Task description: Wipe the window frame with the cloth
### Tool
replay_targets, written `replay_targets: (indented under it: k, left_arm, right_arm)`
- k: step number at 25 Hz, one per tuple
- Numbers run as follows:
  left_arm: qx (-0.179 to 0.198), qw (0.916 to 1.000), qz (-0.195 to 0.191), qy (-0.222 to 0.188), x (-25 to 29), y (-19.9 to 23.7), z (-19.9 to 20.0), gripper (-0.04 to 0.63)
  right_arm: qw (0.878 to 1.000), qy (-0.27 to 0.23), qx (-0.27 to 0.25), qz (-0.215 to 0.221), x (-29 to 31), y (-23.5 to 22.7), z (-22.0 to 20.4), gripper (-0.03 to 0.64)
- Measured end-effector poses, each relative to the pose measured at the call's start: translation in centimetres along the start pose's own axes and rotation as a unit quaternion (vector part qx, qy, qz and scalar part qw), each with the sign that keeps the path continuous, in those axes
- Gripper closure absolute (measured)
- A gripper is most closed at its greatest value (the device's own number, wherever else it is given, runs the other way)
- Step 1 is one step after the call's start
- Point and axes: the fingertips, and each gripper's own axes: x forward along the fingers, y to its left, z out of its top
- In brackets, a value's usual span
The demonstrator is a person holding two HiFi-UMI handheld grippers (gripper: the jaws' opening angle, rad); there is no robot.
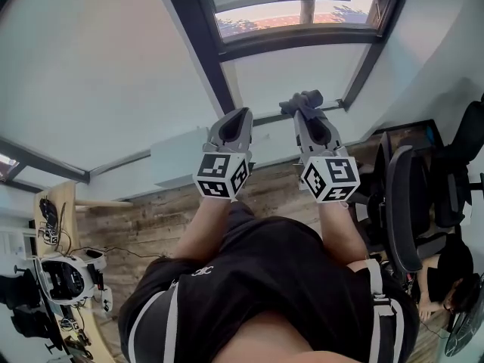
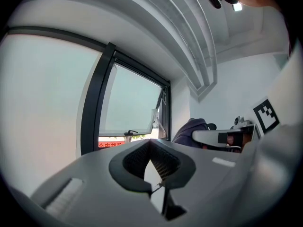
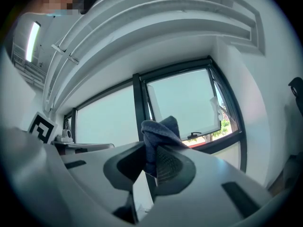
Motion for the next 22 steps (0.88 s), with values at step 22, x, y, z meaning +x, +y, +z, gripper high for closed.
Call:
replay_targets:
  k: [22]
  left_arm:
    - [-0.004, 0.9994, -0.025, -0.024, 6.6, 1.6, 1.0, 0.586]
  right_arm:
    - [1.0, 0.001, -0.015, 0.002, 4.6, -3.1, 0.9, 0.568]
